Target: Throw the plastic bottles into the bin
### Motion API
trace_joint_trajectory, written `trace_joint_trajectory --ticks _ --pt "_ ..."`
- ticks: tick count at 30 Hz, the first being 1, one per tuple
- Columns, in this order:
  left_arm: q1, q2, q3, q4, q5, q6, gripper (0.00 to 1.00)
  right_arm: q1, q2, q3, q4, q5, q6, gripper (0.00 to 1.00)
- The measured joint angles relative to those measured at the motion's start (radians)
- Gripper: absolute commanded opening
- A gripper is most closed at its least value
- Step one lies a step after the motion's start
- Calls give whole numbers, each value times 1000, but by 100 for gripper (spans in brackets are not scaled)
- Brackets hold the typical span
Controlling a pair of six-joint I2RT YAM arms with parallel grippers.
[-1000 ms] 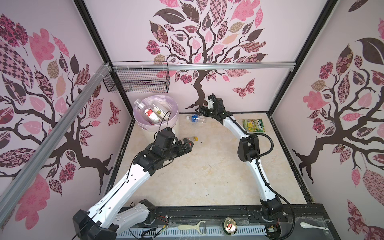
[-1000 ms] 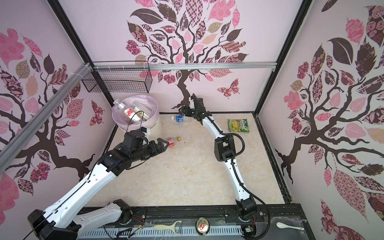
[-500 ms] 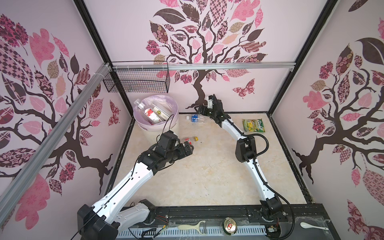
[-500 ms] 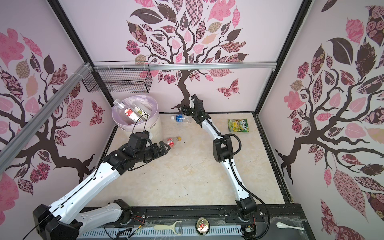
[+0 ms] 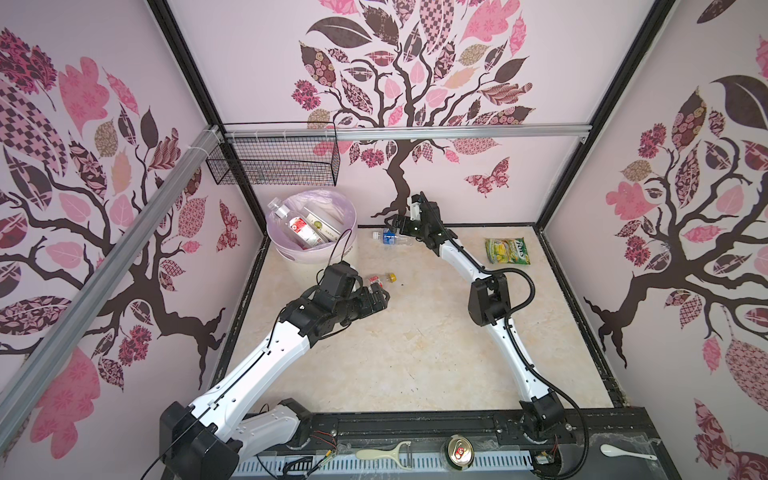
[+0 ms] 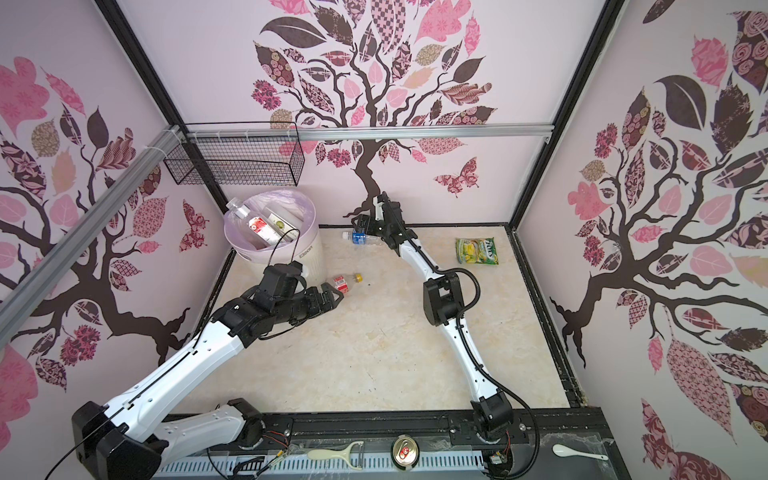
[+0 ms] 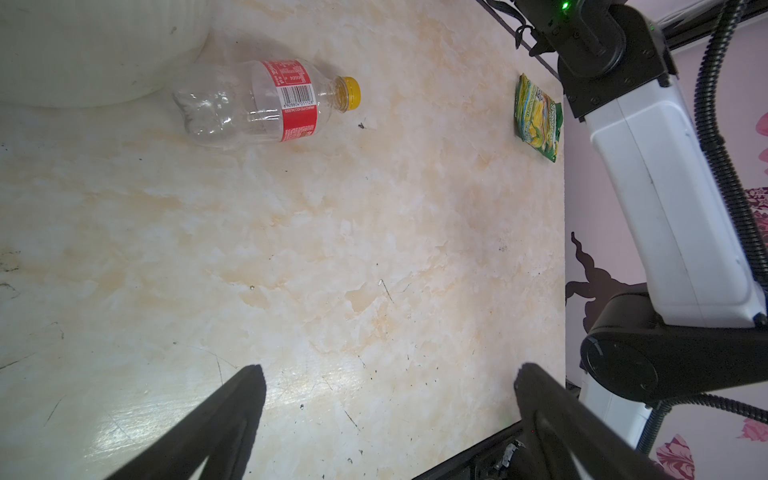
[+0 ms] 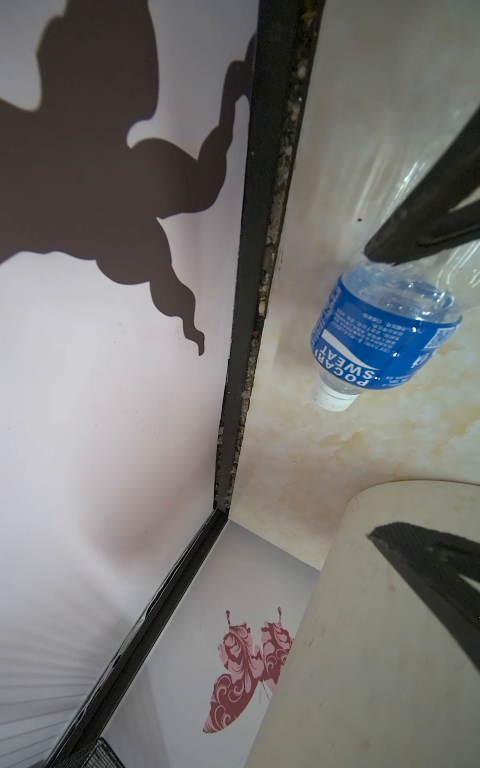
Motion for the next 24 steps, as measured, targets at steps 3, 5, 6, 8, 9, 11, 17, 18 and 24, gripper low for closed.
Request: trace_joint_trajectory --ticks 3,5,6,8,9,11,17,18,24 --pt "0 -1 0 -3 0 3 98 6 0 0 -6 0 -2 100" --pt "0 -3 0 -3 0 4 98 10 0 0 -8 0 -5 100" --pt "0 -6 0 -3 0 3 98 11 0 0 -12 0 -5 100" --pt "0 -17 -2 -2 0 3 98 12 0 -1 -16 0 -9 100" --pt "0 -24 -4 -3 0 3 98 13 0 -2 -17 -1 -10 100" --pt "0 -41 -10 -3 -1 2 98 13 0 -4 -20 -1 -14 100" --pt "0 -73 -30 -10 -2 -2 98 16 0 -7 -42 -3 -20 100" --pt "0 -73 -31 -10 -2 -2 98 17 0 -8 -45 -4 -20 100" --pt "0 -73 -37 -10 -3 -4 98 28 0 -29 -49 -23 -31 100"
